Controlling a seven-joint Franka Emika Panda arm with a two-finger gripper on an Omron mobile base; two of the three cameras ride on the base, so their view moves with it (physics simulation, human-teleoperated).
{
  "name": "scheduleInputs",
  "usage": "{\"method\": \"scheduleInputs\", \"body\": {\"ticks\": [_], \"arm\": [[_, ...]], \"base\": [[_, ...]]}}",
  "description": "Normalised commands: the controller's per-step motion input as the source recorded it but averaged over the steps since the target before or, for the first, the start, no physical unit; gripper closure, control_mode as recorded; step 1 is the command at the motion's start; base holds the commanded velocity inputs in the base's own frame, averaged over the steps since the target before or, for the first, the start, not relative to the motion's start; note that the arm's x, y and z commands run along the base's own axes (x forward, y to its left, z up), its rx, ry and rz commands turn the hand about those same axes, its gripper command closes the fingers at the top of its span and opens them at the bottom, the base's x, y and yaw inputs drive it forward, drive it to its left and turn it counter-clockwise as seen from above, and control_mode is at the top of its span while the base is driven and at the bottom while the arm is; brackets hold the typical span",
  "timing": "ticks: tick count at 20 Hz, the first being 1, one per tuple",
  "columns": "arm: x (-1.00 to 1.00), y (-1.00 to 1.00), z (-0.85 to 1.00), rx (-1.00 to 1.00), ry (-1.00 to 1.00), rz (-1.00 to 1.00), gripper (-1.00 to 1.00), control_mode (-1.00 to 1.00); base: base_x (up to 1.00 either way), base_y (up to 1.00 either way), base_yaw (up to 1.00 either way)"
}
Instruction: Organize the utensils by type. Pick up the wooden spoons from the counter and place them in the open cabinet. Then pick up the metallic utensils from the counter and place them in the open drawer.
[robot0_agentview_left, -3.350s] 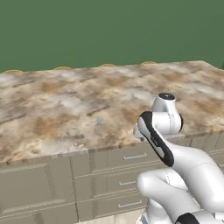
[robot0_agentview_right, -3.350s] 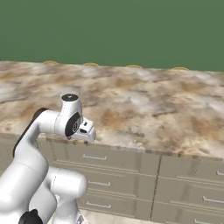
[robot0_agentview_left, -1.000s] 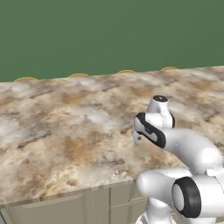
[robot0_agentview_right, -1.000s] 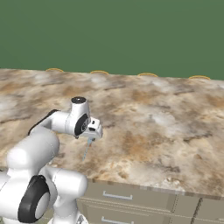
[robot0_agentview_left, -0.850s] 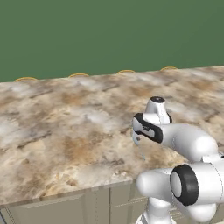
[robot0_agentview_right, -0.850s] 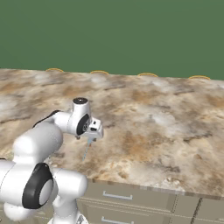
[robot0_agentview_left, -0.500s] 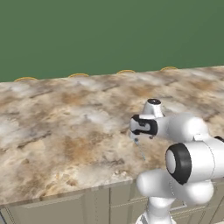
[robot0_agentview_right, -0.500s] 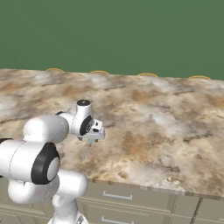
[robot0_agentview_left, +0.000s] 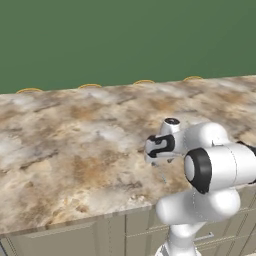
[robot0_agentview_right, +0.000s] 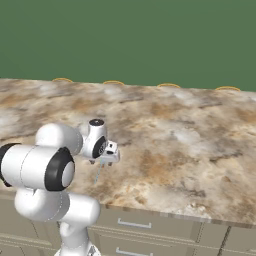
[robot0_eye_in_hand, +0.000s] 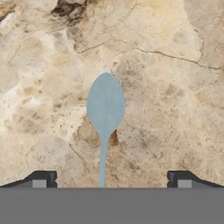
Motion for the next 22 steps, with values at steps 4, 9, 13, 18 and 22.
{"method": "scheduleInputs", "body": {"ticks": [4, 9, 13, 18, 22], "arm": [[-0.03, 0.08, -0.21, 0.0, 0.0, 0.0, -1.0, -1.0], [0.13, 0.04, -0.24, 0.0, 0.0, 0.0, -1.0, -1.0], [0.09, 0.01, -0.28, 0.0, 0.01, 0.0, -1.0, -1.0], [0.01, 0.0, -0.24, 0.0, 0.0, 0.0, -1.0, -1.0], [0.07, 0.0, -0.14, 0.0, 0.0, 0.0, -1.0, -1.0]], "base": [[0.0, 0.0, 0.0], [0.0, 0.0, 0.0], [0.0, 0.0, 0.0], [0.0, 0.0, 0.0], [0.0, 0.0, 0.0]]}}
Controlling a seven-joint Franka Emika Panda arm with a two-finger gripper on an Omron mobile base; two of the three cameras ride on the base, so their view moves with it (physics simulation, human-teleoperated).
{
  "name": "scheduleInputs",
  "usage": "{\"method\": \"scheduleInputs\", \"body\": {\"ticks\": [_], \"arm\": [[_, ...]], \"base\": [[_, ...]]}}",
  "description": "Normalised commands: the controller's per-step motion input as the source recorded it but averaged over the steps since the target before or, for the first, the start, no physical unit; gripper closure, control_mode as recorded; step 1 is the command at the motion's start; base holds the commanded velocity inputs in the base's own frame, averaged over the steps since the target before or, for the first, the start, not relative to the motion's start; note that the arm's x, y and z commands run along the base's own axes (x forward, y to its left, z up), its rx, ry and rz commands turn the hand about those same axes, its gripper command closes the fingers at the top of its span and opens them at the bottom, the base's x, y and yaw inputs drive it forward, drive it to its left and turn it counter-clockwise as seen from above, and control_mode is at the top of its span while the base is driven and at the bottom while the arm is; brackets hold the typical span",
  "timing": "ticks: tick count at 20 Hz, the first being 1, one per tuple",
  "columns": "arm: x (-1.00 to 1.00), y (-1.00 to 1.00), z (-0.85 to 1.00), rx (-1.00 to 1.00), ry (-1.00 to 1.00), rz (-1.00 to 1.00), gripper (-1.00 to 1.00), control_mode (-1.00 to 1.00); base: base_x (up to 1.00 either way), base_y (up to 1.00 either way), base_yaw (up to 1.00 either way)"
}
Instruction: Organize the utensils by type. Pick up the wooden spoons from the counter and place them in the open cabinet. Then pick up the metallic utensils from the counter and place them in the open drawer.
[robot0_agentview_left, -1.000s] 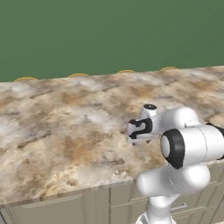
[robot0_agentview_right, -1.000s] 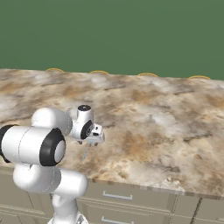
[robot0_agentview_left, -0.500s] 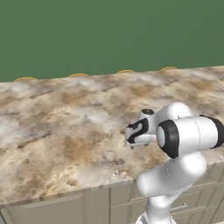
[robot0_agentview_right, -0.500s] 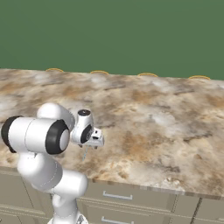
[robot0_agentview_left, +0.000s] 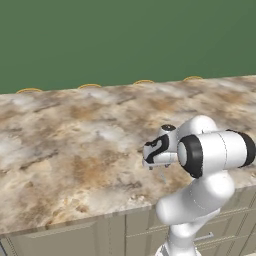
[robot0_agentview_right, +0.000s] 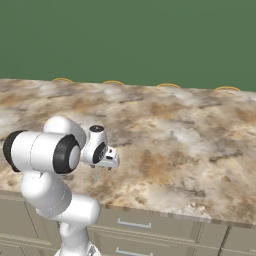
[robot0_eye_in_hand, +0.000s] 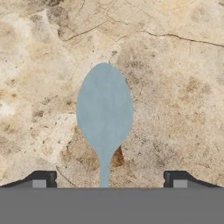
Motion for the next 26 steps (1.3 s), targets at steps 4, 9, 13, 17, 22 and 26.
{"method": "scheduleInputs", "body": {"ticks": [4, 9, 13, 17, 22, 26], "arm": [[-0.06, 0.04, -0.28, 0.0, 0.0, 0.0, 1.0, -1.0], [-0.12, 0.0, -0.35, 0.0, 0.06, 0.0, 1.0, -1.0], [-0.21, 0.0, -0.35, 0.0, 0.14, 0.02, 1.0, -1.0], [-0.28, -0.03, -0.2, 0.0, 0.1, 0.06, 1.0, -1.0], [-0.16, -0.03, 0.1, 0.04, 0.02, 0.1, 1.0, -1.0], [-0.11, 0.0, 0.59, 0.11, 0.0, 0.14, 1.0, -1.0]], "base": [[0.0, 0.0, 0.0], [0.0, 0.0, 0.0], [0.0, 0.0, 0.0], [0.0, 0.0, 0.0], [0.0, 0.0, 0.0], [0.0, 0.0, 0.0]]}}
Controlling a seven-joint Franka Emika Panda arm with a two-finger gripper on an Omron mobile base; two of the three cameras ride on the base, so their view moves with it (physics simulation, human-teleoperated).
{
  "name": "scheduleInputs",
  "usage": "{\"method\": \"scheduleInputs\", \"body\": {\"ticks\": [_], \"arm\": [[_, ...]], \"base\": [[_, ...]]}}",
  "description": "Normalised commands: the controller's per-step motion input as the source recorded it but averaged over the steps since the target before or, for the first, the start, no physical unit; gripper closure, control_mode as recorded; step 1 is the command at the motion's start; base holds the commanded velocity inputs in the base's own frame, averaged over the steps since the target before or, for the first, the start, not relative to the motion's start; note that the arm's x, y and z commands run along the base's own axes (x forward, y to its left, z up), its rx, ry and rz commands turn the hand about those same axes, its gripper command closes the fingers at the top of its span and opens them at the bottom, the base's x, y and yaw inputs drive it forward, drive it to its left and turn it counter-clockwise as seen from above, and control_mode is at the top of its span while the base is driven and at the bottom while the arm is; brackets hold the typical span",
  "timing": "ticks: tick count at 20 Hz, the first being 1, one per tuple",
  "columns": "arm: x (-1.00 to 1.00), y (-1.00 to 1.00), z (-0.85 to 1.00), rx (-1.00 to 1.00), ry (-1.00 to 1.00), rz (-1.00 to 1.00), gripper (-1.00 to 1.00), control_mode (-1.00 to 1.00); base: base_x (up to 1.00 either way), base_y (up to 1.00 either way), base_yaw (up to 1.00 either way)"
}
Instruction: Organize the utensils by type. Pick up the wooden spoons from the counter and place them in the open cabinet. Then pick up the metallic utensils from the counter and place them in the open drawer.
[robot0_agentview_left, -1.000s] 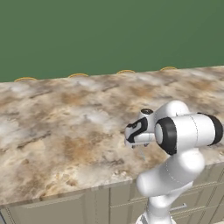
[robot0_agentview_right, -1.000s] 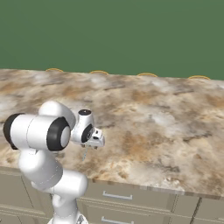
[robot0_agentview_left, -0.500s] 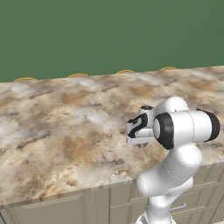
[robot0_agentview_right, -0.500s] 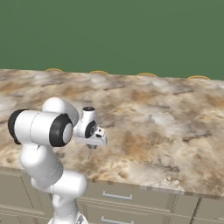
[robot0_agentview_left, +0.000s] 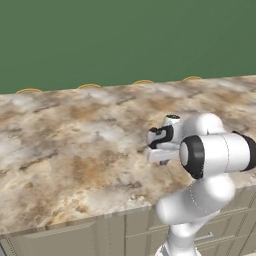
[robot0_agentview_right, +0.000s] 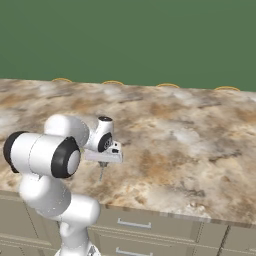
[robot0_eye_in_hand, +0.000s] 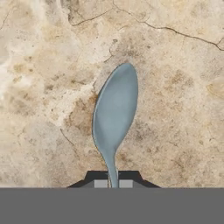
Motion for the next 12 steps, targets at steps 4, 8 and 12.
{"method": "scheduleInputs", "body": {"ticks": [4, 8, 12], "arm": [[-0.12, 0.0, 0.8, 0.08, 0.0, 0.16, 1.0, -1.0], [-0.23, 0.0, 0.83, 0.04, 0.0, 0.13, 1.0, -1.0], [-0.19, 0.0, 0.64, 0.0, 0.0, 0.01, 1.0, -1.0]], "base": [[0.0, 0.0, 0.0], [0.0, 0.0, 0.0], [0.0, 0.0, 0.0]]}}
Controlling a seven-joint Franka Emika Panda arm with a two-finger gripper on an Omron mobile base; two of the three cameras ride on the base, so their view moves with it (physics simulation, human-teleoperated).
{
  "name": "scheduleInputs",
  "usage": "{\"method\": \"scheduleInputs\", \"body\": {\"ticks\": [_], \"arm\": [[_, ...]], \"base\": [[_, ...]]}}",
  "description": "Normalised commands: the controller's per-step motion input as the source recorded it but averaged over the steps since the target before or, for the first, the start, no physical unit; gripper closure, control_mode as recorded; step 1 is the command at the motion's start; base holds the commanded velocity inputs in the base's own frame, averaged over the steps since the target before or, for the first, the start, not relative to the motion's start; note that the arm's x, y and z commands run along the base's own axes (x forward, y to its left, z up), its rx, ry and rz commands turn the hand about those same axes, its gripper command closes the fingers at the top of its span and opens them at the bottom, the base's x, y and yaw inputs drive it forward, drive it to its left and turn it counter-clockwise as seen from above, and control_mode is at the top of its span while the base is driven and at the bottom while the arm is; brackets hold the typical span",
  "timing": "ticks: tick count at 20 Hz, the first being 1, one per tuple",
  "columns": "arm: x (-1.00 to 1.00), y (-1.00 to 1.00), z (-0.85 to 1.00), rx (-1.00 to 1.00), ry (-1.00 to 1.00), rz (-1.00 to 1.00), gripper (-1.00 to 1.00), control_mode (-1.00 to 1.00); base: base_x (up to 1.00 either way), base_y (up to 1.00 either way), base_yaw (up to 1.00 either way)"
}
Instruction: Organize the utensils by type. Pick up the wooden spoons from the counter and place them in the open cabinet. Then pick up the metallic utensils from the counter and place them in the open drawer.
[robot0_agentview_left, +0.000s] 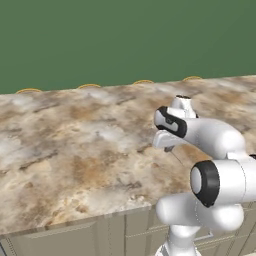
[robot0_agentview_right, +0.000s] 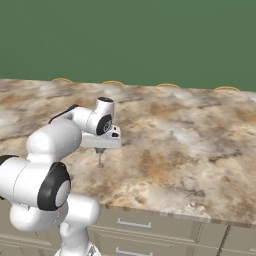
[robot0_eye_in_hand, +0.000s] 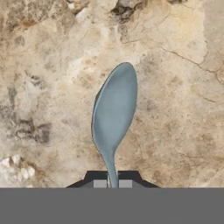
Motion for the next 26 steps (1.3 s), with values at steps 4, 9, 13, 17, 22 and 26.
{"method": "scheduleInputs", "body": {"ticks": [4, 9, 13, 17, 22, 26], "arm": [[-0.12, 0.0, 0.49, 0.0, 0.0, -0.1, 1.0, -1.0], [-0.1, 0.0, 0.37, 0.0, -0.04, -0.38, 1.0, -1.0], [-0.12, 0.0, 0.28, 0.0, -0.01, -0.43, 1.0, -1.0], [-0.24, 0.02, 0.17, 0.0, -0.01, -0.52, 1.0, -1.0], [-0.19, 0.03, 0.02, 0.0, 0.0, -0.66, 1.0, -1.0], [-0.13, 0.0, 0.0, 0.0, 0.0, -0.53, 1.0, -1.0]], "base": [[0.0, 0.0, 0.0], [0.0, 0.0, 0.0], [0.0, 0.0, 0.0], [0.0, 0.0, 0.0], [0.0, 0.0, 0.0], [0.0, 0.0, 0.0]]}}
